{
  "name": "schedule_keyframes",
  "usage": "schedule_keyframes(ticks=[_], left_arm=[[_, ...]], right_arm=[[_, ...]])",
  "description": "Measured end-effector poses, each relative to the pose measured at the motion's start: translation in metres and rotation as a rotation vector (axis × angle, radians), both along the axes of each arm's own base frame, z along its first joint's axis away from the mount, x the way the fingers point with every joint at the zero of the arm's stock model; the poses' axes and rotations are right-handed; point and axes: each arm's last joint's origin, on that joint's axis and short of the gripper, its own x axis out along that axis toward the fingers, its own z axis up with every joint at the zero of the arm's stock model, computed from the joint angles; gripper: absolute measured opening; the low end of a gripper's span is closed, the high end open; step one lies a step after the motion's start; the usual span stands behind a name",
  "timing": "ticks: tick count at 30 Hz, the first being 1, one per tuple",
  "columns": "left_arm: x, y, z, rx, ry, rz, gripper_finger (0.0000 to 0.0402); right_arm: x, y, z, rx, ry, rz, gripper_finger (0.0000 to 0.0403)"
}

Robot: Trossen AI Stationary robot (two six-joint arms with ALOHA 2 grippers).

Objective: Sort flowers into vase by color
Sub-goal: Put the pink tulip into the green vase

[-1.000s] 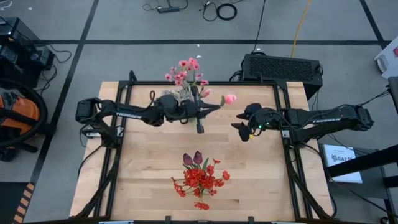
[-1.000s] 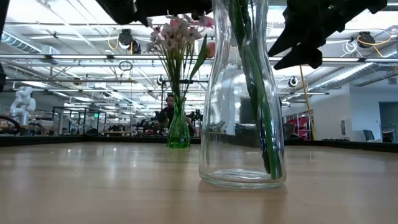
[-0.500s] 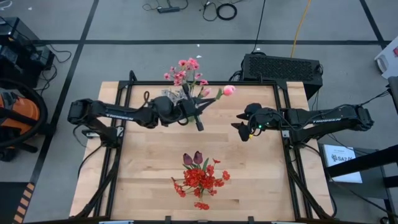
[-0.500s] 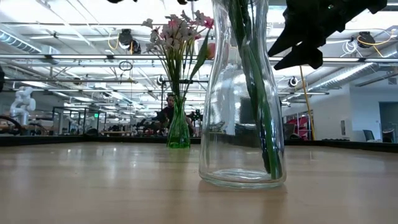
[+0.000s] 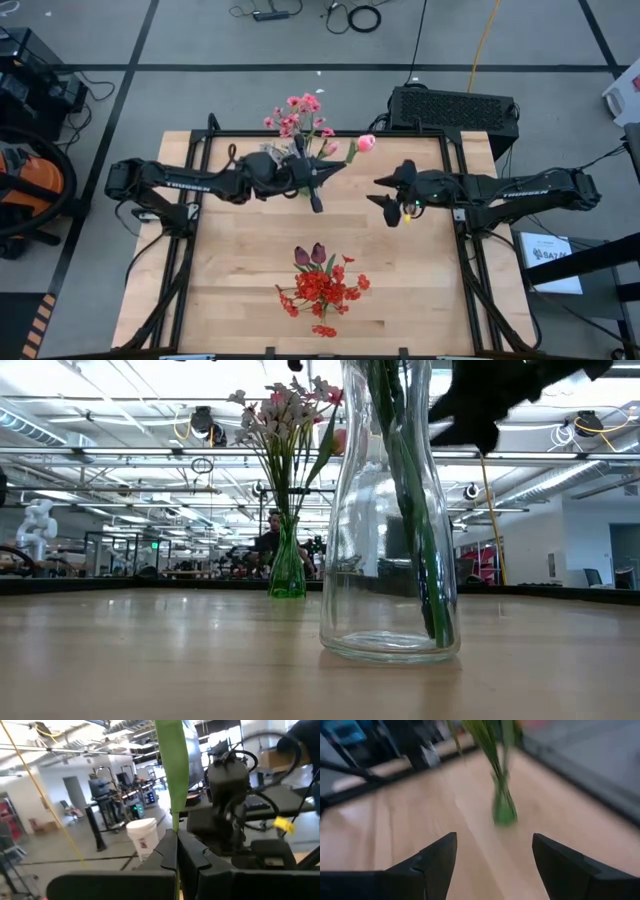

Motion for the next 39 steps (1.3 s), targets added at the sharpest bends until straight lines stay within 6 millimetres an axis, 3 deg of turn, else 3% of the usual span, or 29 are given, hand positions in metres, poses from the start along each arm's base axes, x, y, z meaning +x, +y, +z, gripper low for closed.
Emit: schedule_keyframes(ticks=[6,12,18,24,34,39], left_arm=[[0.0,0.0,-0.001,-0.095,-0.004,-0.023,0.0],[0.001,0.0,-0.005,-0.155,0.017,-0.032,0.0],[0.001,0.0,-0.008,-0.181,0.047,-0.038,0.0],[0.001,0.0,-0.01,-0.182,0.06,-0.037,0.0],[0.002,-0.001,-0.013,-0.183,0.091,-0.037,0.0],[0.002,0.0,-0.015,-0.185,0.116,-0.034,0.0]], right_arm=[[0.0,-0.003,0.038,-0.223,-0.295,-0.031,0.0251],[-0.004,-0.008,0.059,-0.268,-0.489,0.008,0.0244],[0.023,-0.013,0.047,-0.26,-0.434,0.073,0.0208],[0.046,-0.017,0.054,-0.301,-0.428,0.144,0.0183],[0.053,-0.026,0.064,-0.291,-0.454,0.195,0.0156],[0.053,-0.027,0.064,-0.29,-0.45,0.196,0.0116]])
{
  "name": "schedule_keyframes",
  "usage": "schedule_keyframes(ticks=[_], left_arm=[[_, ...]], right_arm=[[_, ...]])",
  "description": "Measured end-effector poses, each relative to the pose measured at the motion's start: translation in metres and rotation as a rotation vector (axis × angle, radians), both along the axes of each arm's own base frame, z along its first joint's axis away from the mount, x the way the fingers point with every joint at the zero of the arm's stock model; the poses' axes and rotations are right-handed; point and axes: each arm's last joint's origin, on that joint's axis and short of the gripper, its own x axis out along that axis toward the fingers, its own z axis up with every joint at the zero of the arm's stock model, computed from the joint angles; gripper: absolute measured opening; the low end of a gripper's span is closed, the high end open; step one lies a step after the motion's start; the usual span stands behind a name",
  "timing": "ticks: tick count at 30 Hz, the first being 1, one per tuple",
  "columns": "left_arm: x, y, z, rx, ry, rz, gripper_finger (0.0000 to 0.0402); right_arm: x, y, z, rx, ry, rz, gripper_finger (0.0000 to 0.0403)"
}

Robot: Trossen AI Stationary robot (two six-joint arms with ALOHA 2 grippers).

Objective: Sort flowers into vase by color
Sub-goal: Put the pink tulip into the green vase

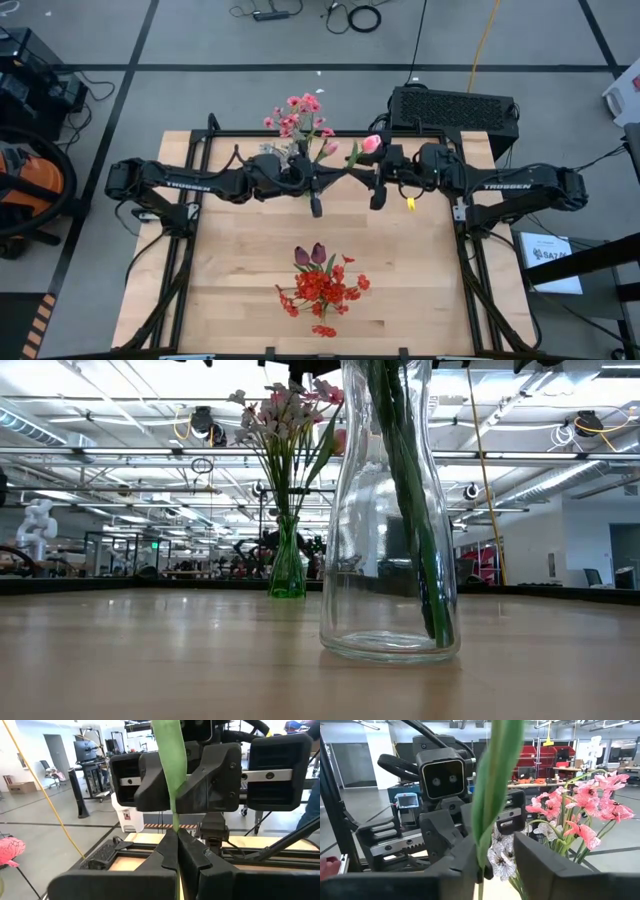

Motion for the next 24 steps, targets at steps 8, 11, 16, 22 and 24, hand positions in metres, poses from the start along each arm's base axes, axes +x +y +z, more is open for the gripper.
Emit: schedule_keyframes(ticks=[8,11,16,22,24], left_arm=[[0.0,0.001,-0.001,0.0,0.008,0.026,0.0027],[-0.001,0.001,-0.001,-0.001,0.019,0.027,0.0051],[-0.006,-0.005,0.006,-0.002,0.005,0.013,0.0091],[-0.041,-0.021,0.039,-0.045,-0.041,-0.026,0.0108],[-0.061,-0.022,0.052,-0.064,-0.03,-0.028,0.0108]], right_arm=[[0.0,0.001,-0.003,-0.001,0.037,0.023,0.0008],[0.0,0.001,-0.007,0.018,0.068,0.018,0.0013],[-0.003,0.001,-0.01,0.035,0.118,0.006,0.0004],[-0.026,0.0,-0.009,0.042,0.226,-0.148,0.0003],[-0.034,0.0,-0.008,0.047,0.257,-0.169,0.0003]])
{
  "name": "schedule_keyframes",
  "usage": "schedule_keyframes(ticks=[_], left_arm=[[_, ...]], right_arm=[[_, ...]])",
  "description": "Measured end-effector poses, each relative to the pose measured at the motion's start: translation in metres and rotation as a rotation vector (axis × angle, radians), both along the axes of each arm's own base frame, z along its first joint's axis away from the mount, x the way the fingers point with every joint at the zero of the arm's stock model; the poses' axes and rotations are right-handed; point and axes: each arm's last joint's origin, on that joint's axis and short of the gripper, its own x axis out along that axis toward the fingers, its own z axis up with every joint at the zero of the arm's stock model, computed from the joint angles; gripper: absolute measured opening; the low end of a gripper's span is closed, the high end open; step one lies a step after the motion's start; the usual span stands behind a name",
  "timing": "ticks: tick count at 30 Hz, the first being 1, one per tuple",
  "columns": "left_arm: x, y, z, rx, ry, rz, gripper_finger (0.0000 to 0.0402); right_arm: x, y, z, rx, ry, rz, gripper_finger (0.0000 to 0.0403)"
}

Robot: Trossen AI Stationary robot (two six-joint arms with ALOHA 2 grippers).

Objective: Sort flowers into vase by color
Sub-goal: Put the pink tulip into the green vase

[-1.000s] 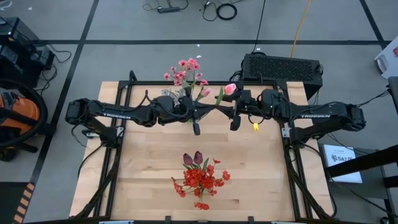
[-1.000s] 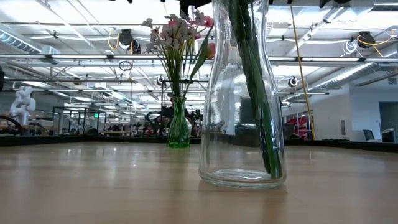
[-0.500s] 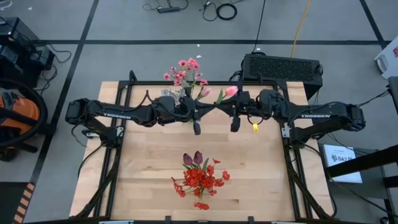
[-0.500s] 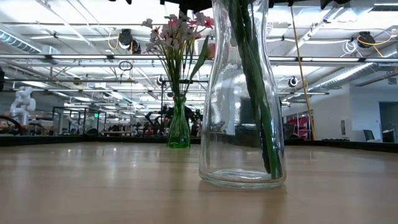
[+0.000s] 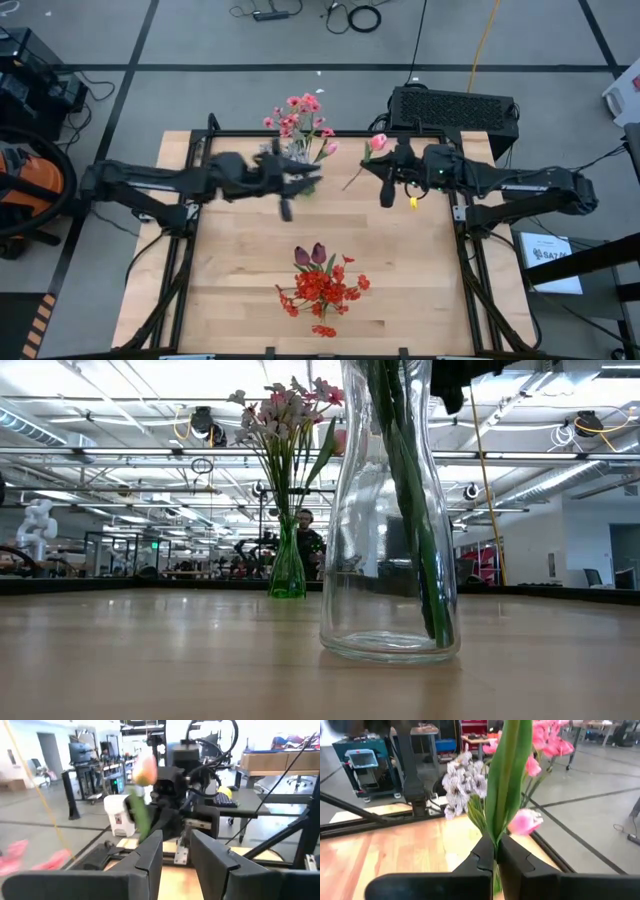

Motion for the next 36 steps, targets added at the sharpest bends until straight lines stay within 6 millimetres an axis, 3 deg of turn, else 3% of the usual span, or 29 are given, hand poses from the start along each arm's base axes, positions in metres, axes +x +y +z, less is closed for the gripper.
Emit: schedule_keyframes(ticks=[4,10,18,23,28,36], left_arm=[[-0.038,0.005,0.008,-0.002,0.128,0.019,0.0109],[-0.083,0.01,-0.003,0.015,0.204,0.029,0.0108],[-0.132,0.017,-0.067,-0.016,0.127,0.066,0.0085],[-0.142,0.015,-0.122,-0.04,0.046,0.006,0.0071],[-0.144,0.014,-0.171,-0.07,0.073,-0.026,0.0057],[-0.149,0.013,-0.198,-0.123,0.126,-0.034,0.0049]], right_arm=[[-0.014,0.002,0.003,0.017,0.024,-0.007,0.0002],[-0.014,0.001,-0.002,0.082,0.058,-0.024,0.0001],[0.01,-0.002,-0.015,0.09,0.052,-0.103,0.0],[0.017,-0.004,-0.012,0.06,-0.003,-0.109,0.0],[0.026,-0.005,-0.015,0.024,-0.005,-0.106,0.0004],[0.052,-0.008,-0.031,-0.032,-0.006,-0.091,0.0002]])
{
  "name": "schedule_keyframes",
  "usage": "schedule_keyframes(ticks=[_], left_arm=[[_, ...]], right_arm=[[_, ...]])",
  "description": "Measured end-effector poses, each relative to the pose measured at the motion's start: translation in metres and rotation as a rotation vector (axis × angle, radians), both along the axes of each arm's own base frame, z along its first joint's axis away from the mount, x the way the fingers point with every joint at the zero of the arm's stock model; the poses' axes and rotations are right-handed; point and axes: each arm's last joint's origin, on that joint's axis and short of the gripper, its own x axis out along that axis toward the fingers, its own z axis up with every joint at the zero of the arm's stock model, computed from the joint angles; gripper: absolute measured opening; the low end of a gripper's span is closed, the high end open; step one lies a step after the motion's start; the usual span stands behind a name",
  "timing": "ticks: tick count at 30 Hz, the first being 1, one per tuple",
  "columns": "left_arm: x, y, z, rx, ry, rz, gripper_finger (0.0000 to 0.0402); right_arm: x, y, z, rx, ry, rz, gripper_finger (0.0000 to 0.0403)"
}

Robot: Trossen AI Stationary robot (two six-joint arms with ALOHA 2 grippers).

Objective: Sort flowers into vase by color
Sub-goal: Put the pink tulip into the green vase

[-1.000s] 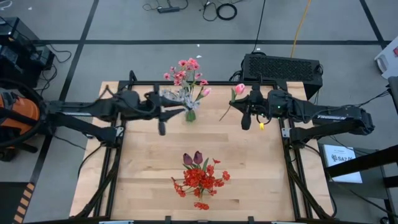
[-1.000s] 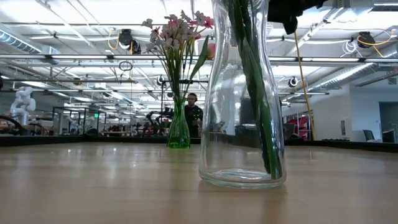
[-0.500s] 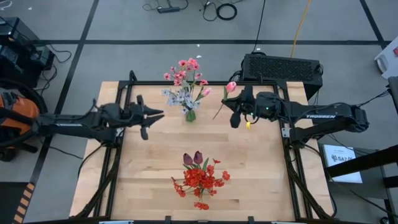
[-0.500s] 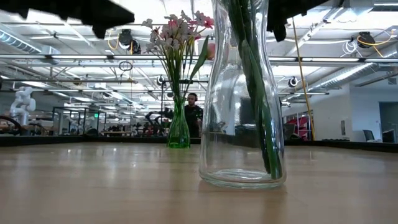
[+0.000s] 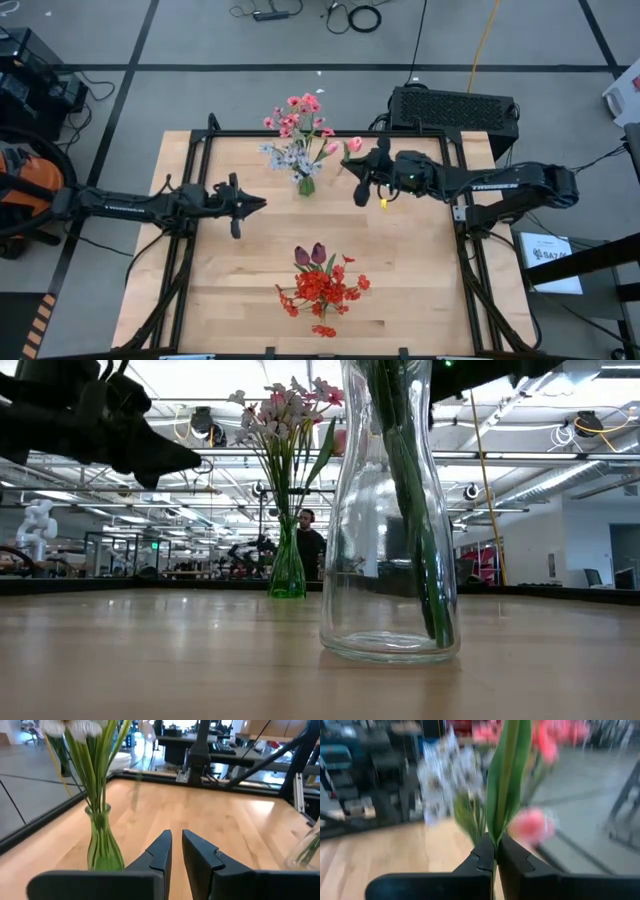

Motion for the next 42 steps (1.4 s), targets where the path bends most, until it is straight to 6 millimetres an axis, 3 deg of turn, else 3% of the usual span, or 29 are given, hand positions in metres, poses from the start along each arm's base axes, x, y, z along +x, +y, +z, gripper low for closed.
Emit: schedule_keyframes(ticks=[5,10,18,27,42], left_arm=[[-0.001,0.0,-0.003,0.0,0.011,0.0,0.0049],[-0.001,0.0,-0.008,-0.002,0.059,0.006,0.0049],[-0.002,0.0,-0.009,-0.001,0.072,0.01,0.0049],[-0.002,0.001,-0.011,0.001,0.087,0.024,0.0049],[-0.002,0.001,-0.01,0.0,0.085,0.024,0.0049]], right_arm=[[0.016,-0.002,0.009,-0.147,-0.171,0.009,0.0001],[0.021,-0.004,0.008,-0.137,-0.218,0.02,0.0001],[0.025,-0.004,0.002,-0.129,-0.195,0.03,0.0],[0.046,-0.007,-0.019,-0.139,-0.22,0.06,0.0],[0.047,-0.019,-0.035,-0.067,-0.113,0.016,0.0]])
